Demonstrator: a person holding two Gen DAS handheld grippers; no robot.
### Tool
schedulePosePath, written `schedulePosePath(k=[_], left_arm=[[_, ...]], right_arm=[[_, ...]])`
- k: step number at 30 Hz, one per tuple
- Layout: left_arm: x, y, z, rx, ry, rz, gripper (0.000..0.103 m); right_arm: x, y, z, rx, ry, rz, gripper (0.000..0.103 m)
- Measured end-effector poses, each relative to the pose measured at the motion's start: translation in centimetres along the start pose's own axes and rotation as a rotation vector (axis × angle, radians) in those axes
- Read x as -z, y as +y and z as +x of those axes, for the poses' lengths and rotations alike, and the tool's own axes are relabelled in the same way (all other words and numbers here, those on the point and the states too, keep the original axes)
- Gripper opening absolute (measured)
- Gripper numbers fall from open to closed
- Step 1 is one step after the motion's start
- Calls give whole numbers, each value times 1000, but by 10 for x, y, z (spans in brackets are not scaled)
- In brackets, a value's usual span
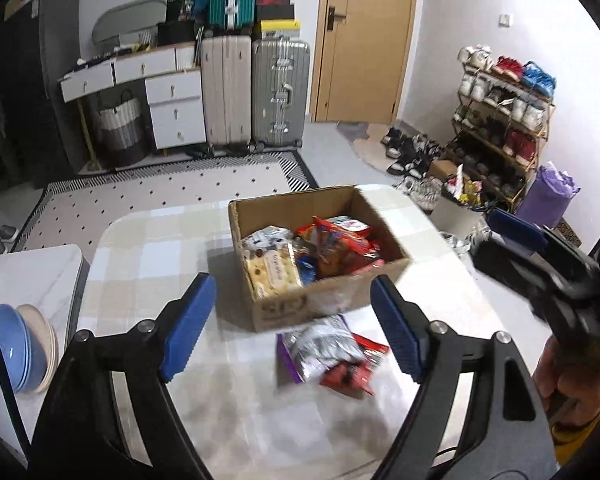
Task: Organize snacks
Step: 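Withdraw both grippers from the box toward the two snacks left on the table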
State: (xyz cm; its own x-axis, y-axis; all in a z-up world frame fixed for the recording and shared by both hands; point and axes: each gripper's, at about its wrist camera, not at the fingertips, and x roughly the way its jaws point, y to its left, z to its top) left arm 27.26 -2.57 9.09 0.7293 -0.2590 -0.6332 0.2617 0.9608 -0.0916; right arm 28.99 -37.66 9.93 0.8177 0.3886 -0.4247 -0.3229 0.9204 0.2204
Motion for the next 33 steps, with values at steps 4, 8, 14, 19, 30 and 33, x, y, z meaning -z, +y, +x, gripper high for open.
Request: schedulePosePath(k=[4,8,14,19,30,33], left_arm=[[24,-19,-45,1,-45,14,82],[55,-26,-87,12,-81,-19,84],[111,-19,-138,-34,-131,-65,103],[155,-10,-163,-63,-139,-124,102],[208,-18,-141,-60,-57,-133,102],[210,-17,-124,-51,-9,-148,102]], right_arm=[[23,19,-48,2,-41,2,95],[51,43,-92,65,-118,-46,102],[78,73,-126,44,-150,-110,102],[103,83,-142,36,-171,-114,102],[146,79,-125,47,-38,-94,102],[152,77,-117,45,-16,-80,102]])
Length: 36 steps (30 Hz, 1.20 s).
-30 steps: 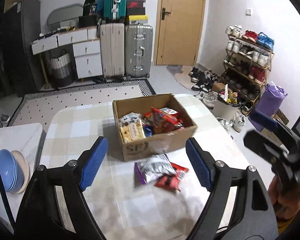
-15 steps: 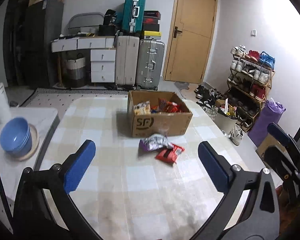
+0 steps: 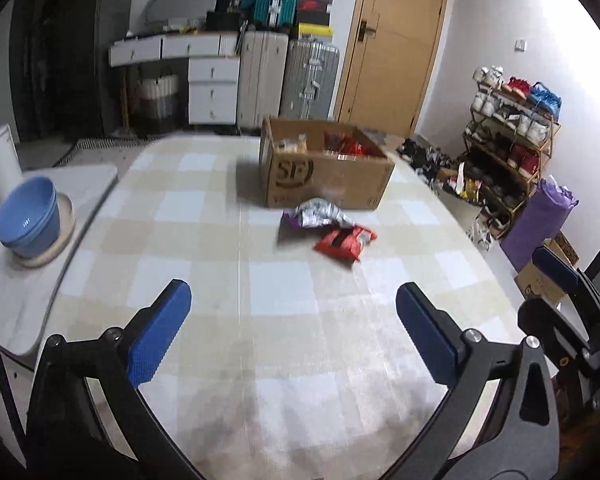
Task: Organize snacks
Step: 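Withdraw both grippers from the box toward the two snacks left on the table, then grasp the silver-purple bag with the left gripper while the right gripper grasps the small red packet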
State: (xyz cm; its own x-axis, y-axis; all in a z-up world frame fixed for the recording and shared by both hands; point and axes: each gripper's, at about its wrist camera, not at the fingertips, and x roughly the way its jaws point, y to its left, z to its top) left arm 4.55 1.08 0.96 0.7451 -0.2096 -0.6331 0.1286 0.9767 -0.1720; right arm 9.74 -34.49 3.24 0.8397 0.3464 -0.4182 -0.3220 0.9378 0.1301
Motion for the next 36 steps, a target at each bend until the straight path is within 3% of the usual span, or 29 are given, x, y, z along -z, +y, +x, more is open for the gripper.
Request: schedulePosePath(k=[15,20,25,30,36], left_arm=[[0,9,65,-17,66,-42,102],[-7,20,104,-8,112,-59,102],[-28,36,160,92,198,-152,102],[-52,48,228,225,312,-331,102],[-73,45,292,273,389,-464,100]], right_arm=[[31,-12,52,-36,100,35,102],[38,-25,72,-43,121,67,102],[42,-39,93,-51,150,106,102],[44,-57,109,-70,162,151,102],[44,-62,116,-99,167,166,102]])
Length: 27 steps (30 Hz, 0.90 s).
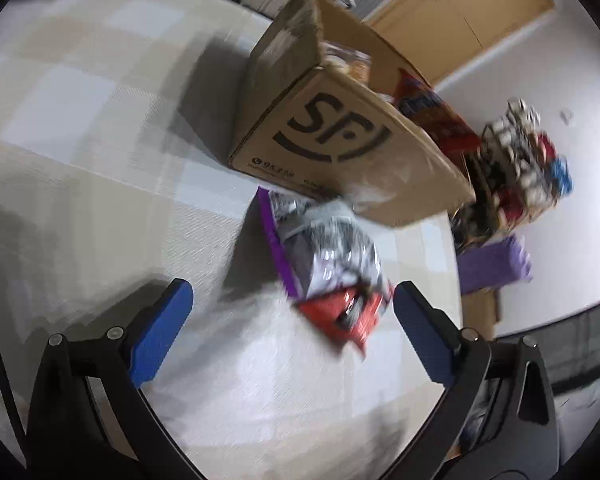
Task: Organize snacks
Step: 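Grasp the silver-purple bag with the left gripper while the right gripper grasps the small red packet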
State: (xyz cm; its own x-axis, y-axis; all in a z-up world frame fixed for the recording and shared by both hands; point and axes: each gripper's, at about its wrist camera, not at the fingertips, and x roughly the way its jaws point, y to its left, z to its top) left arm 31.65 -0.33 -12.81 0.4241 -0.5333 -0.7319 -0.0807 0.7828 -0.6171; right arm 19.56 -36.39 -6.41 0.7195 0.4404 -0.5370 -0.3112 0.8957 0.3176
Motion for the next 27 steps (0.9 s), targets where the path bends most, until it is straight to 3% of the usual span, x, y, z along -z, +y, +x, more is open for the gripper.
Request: schedulePosePath(k=[8,9,10,12,13,14,23,24,27], left_arm=[[-39,-13,39,-19,3,-35,97],[-43,-15,42,-24,1,-38,94],[-46,-16,45,-19,-1,-48,82],[-52,-17,51,-4,8,-69,75],[-55,-17,53,4,13,-76,62],[-58,-18,60,28,45,-82,56],[-79,-25,66,58,49,-112,42],[-78,-25,65,53,46,-108,34],[-77,-29,62,52,39,-100,30]], right_arm=[[1,-1,9,-33,12,2,102],[2,-1,6,-34,11,6,102],[2,-3,7,-35,12,15,102],[2,-5,6,-37,11,30,102],[2,-6,5,-38,8,36,102],[2,-7,4,-40,8,43,102],[2,-6,2,-41,7,52,102],[2,-6,2,-41,7,53,102],[2,-5,1,-32,4,52,102]])
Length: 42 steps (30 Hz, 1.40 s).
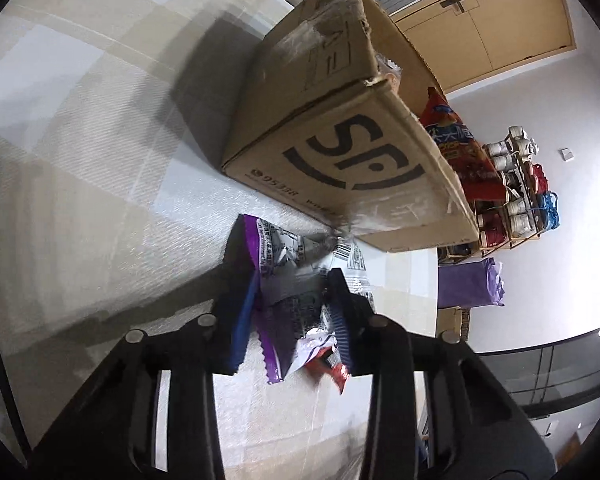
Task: Organize snacks
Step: 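Grasp the silver-purple bag with the left gripper while the right gripper grasps the small red packet, then lift and carry the silver-purple bag and red packet over the SF box with both grippers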
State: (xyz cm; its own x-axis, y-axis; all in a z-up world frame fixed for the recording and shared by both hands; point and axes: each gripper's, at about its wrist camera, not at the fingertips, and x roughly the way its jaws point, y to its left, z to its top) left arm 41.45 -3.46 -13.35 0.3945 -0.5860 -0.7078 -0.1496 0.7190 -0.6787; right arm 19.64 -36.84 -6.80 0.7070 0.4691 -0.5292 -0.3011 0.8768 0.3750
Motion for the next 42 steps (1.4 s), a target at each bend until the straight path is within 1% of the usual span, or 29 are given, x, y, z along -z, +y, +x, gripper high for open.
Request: schedulePosePath(k=[4,7,11,15,16,18,20,21,25,26,29,30,31,33,35,36,38,39,40,42], left_arm=[[1,-7,-6,-16,-4,24,26],[8,-11,-15,-28,-6,42,25],[17,3,-24,-52,-26,47,25],[25,6,-43,-75,-38,61,24],[27,6,-48,-79,-42,63,24],[29,9,-56,-90,-45,74,23],[32,12,-64,-106,-63,81,23],[35,18,-74,-113,-70,90,23],[51,20,-87,-155,-109,133,23],[51,20,-89,-153,-111,137,23],[54,10,-91,-141,-114,138,23],[54,8,-95,-142,-116,144,23],[54,6,-98,-145,-123,145,23],[56,18,-110,-140,-126,147,23],[54,10,-111,-137,-130,150,23],[61,26,-111,-133,-135,154,23],[65,35,-108,-129,-144,159,23],[66,36,-109,-128,-146,162,23],[66,35,-110,-126,-147,167,23],[70,37,-113,-117,-141,168,22]], right_arm=[[-2,3,0,12,9,-18,102],[-5,5,-3,15,4,-26,102],[-16,6,4,3,21,-39,102],[-33,2,20,4,48,-29,102],[-40,-1,28,3,62,-17,102],[-51,-5,41,28,92,0,102],[-62,-12,58,37,129,33,102],[-67,-17,70,39,158,58,102],[-76,-38,114,65,287,166,102],[-76,-41,119,74,295,184,102],[-76,-40,139,138,340,160,102],[-76,-38,141,156,334,143,99],[-75,-32,145,174,351,118,97],[-73,-22,150,229,357,53,91],[-69,-15,153,281,359,-1,86],[-67,-10,154,290,360,-32,81],[-65,-6,155,281,356,-73,72],[-63,-1,155,254,361,-104,63],[-63,2,155,241,364,-126,57],[-63,4,154,204,374,-115,55]])
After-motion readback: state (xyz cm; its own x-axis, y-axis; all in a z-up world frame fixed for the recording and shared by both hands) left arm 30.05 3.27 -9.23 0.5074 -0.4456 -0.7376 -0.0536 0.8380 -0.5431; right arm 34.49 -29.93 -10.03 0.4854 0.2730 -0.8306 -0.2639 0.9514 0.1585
